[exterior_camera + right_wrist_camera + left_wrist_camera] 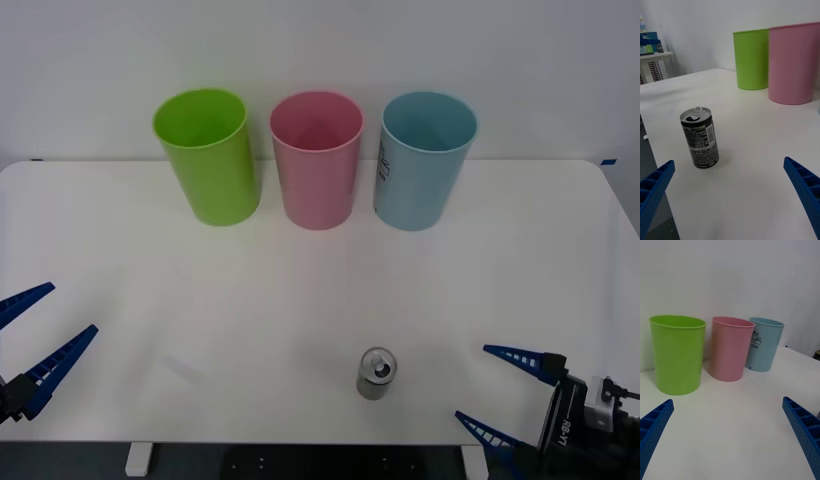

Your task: Grasp the object on the table and drop it into the matching bin: aluminum can to the light blue bin, PET bottle to the pink bin.

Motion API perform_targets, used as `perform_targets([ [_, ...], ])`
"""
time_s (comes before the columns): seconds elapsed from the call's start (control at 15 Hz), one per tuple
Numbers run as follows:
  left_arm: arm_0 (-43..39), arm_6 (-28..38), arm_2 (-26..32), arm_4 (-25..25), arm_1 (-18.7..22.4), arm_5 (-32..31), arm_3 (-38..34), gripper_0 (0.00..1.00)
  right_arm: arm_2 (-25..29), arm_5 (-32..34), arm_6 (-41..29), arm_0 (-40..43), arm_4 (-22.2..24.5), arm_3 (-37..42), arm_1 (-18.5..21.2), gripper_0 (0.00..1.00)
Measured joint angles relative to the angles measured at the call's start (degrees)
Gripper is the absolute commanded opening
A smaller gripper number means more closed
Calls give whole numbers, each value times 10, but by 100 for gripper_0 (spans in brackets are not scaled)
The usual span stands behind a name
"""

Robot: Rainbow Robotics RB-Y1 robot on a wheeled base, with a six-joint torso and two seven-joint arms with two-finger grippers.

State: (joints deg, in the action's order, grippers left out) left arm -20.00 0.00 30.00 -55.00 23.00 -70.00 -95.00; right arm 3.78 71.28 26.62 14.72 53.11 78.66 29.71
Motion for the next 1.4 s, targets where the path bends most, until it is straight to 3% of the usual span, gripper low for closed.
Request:
perform_targets([
  [0.33,0,0,0,0,0,0,0,100,-45,-40,13,-12,5,0,-16,100],
  [0.87,0,0,0,0,0,0,0,100,-48,-71,15,-35,82,0,-90,100],
  [1.4,0,0,0,0,0,0,0,100,-105,-137,20,-49,84,0,-96,100],
])
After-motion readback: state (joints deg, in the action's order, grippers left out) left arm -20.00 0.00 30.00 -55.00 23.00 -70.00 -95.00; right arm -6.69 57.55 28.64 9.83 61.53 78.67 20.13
